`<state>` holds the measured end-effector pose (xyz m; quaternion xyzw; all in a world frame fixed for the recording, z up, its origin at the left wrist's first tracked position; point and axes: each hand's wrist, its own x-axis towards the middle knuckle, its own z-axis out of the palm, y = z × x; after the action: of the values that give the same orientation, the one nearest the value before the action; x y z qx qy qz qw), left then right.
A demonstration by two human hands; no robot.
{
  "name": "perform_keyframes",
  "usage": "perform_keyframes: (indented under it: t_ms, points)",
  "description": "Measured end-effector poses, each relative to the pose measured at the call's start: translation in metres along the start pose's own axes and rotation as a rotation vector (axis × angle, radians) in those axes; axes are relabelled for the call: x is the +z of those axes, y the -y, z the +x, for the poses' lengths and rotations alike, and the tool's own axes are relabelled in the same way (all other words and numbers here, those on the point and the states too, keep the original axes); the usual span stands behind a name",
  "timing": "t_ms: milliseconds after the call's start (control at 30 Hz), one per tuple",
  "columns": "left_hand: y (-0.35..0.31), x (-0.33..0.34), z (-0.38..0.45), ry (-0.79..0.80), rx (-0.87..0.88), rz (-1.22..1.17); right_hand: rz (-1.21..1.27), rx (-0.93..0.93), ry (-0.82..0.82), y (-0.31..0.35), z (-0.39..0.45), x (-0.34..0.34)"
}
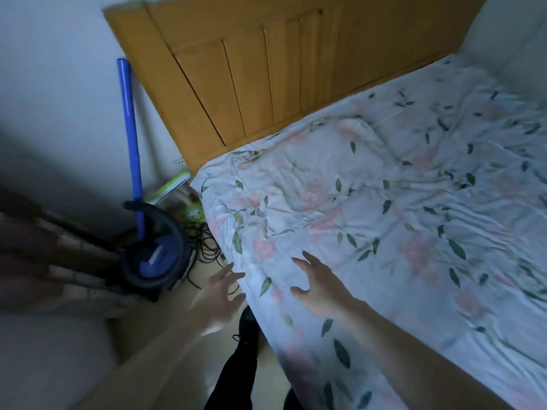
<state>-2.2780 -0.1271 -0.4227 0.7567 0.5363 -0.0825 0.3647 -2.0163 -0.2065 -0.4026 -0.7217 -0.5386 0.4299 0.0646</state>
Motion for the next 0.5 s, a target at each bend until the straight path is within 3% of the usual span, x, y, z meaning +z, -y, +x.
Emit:
perform_keyframes:
  t_ms: [233,500]
  points:
    - [-0.04,-0.004,-0.163,0.035,0.127,0.034,0.103,0.023,-0.097,0.019,-0.175,0.024]
    - [-0.068,0.031,-0.247,0.052,0.346,0.173,0.151,0.12,-0.198,0.012,-0.315,0.08]
